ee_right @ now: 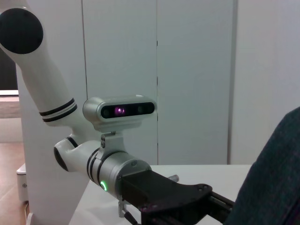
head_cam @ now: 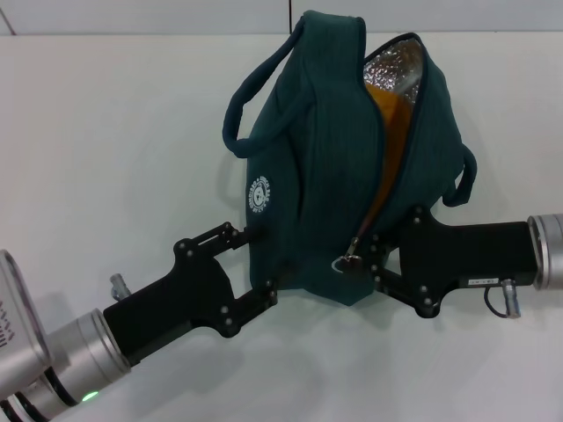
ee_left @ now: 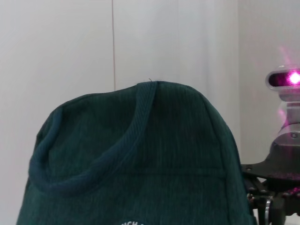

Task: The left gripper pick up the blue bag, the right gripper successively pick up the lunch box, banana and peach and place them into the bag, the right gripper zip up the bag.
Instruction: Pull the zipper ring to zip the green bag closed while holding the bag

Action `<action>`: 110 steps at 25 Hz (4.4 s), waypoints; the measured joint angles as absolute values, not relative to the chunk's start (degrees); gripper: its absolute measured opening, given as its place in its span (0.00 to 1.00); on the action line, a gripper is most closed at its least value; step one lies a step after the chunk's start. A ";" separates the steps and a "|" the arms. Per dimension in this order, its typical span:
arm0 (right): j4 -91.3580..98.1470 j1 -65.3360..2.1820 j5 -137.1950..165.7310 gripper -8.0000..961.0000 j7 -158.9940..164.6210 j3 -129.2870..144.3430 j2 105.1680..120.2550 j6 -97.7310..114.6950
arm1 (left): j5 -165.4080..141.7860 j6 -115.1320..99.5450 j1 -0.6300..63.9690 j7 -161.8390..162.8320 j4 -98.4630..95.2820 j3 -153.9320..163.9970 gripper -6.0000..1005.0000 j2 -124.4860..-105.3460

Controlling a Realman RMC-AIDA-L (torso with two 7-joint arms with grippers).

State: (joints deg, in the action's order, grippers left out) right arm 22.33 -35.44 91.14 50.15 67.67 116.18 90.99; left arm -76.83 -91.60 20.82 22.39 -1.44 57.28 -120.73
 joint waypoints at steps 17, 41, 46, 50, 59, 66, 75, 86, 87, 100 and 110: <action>22.88 -35.40 89.87 0.03 66.35 67.49 115.68 93.51 | -74.67 -90.98 21.64 17.38 0.27 57.57 0.43 -120.76; 27.80 -31.36 87.32 0.03 70.29 62.39 115.21 95.07 | -74.80 -88.02 22.39 16.43 0.44 57.74 0.06 -120.76; 28.73 -30.57 86.16 0.03 68.67 59.77 115.58 96.22 | -75.09 -87.87 22.47 16.43 0.44 57.74 0.06 -120.76; 28.55 -30.21 83.32 0.03 66.42 59.47 115.67 96.20 | -75.60 -87.36 22.50 16.43 0.50 57.74 0.06 -120.76; 30.44 -29.84 84.71 0.03 68.95 59.94 114.94 94.85 | -76.20 -87.17 22.14 16.44 0.80 57.74 0.07 -120.76; 36.66 -26.28 83.59 0.03 69.46 59.42 115.62 93.11 | -76.19 -87.15 22.29 16.43 0.88 58.06 0.10 -120.76; 31.08 -26.49 73.43 0.03 58.20 60.07 116.12 92.89 | -76.18 -87.41 22.38 15.98 0.87 60.03 0.14 -120.67; 28.89 -26.80 63.92 0.03 49.20 70.44 116.20 92.21 | -75.89 -88.74 22.34 13.68 0.87 62.36 0.19 -120.75; 29.07 -26.73 63.28 0.03 48.89 71.26 116.18 92.06 | -75.74 -88.84 22.36 13.80 0.88 62.32 0.20 -120.76; 29.87 -26.94 61.15 0.03 47.02 75.16 116.18 89.07 | -71.36 -98.16 24.59 21.94 1.37 62.17 0.37 -120.76; 30.39 -26.99 57.90 0.03 44.99 79.12 116.19 86.48 | -71.50 -100.15 31.77 24.32 7.35 60.93 0.71 -120.76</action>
